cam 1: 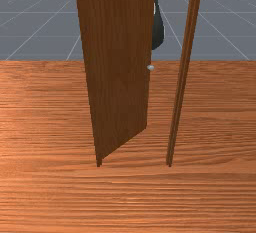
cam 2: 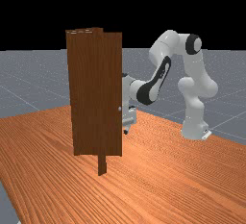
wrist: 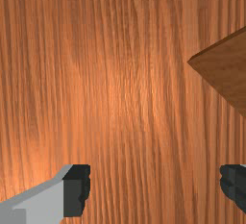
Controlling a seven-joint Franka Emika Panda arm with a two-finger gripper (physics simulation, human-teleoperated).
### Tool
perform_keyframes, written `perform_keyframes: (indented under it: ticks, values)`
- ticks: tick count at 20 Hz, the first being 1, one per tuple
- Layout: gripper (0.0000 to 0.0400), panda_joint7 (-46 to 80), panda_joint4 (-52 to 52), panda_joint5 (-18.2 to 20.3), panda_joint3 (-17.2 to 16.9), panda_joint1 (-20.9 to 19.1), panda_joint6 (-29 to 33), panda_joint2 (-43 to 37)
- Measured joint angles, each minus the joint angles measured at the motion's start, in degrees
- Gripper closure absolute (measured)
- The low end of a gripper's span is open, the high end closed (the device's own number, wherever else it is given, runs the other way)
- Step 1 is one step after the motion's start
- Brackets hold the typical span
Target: Open the door
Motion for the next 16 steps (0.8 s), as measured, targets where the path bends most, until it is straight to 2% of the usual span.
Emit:
perform_keyframes:
  ticks: [1, 2, 3, 4, 7, 9, 10, 11, 12, 13, 14, 16]
  values:
    - [0.0157, 0.0, 0.0, 0.0, 0.0, 0.0, 0.0, 0.0]
    - [0.0252, 0.0, 0.0, 0.0, 0.0, 0.0, 0.0, 0.0]
    - [0.031, 0.0, 0.0, 0.0, 0.0, 0.0, 0.0, 0.0]
    - [0.0346, 0.0, 0.0, 0.0, 0.0, 0.0, 0.0, 0.0]
    - [0.0388, -2.0, -0.1, -0.1, 0.3, -0.3, 0.2, 0.0]
    - [0.0396, -5.8, -0.1, -0.3, 0.8, -1.1, 0.4, 0.0]
    - [0.0397, -3.4, -1.3, 2.2, 0.8, -1.5, 0.5, -0.7]
    - [0.0398, -3.6, -4.4, 2.3, 0.7, -1.5, 1.6, -2.7]
    - [0.0399, 1.1, -9.5, -3.1, -1.0, 0.3, 3.4, -6.0]
    - [0.0399, 2.0, -16.0, -0.7, -0.7, -0.3, 5.3, -10.5]
    - [0.04, 6.1, -23.5, -1.4, -0.9, -0.3, 7.1, -16.0]
    - [0.04, 5.1, -37.2, -2.7, -0.6, -1.5, 9.5, -27.4]
